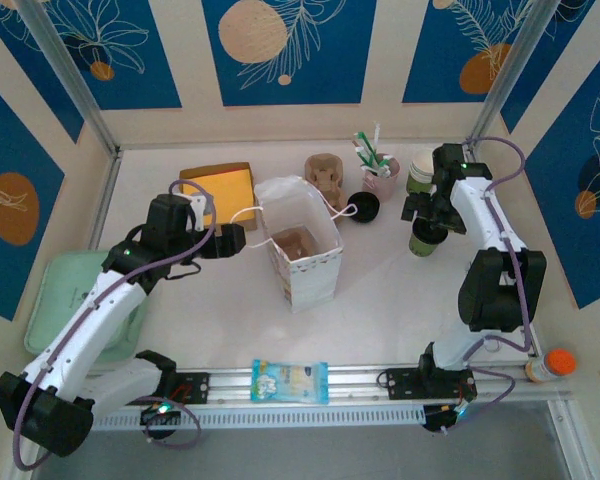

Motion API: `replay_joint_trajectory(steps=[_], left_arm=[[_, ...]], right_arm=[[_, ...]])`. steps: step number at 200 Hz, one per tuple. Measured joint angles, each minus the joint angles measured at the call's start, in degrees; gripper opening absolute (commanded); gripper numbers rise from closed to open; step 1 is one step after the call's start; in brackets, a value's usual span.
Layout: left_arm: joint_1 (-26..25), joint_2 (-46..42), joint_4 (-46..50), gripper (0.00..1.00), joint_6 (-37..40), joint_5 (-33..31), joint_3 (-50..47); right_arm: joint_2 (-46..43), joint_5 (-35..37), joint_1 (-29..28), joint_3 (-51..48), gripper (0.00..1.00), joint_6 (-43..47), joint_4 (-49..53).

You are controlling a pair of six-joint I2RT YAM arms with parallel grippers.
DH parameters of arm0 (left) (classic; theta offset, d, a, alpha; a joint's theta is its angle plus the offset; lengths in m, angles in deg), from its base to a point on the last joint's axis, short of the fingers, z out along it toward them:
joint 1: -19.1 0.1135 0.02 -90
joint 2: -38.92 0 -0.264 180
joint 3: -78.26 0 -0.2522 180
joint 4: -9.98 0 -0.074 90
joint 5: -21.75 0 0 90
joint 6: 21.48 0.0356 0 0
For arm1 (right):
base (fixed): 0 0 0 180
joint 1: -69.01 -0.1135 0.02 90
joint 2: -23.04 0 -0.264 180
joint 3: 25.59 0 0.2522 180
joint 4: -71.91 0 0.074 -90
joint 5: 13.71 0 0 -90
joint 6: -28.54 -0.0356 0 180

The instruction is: Pack the takeout coffee

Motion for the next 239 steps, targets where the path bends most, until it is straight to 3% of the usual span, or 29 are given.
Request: replay_joint_trajectory(steps=[239], left_arm=[[0.0,0.0,0.0,0.95,0.0,0.0,0.0]], right_arm=[[6.4,2.0,0.0,-0.5,0.99,0.2,-1.1]])
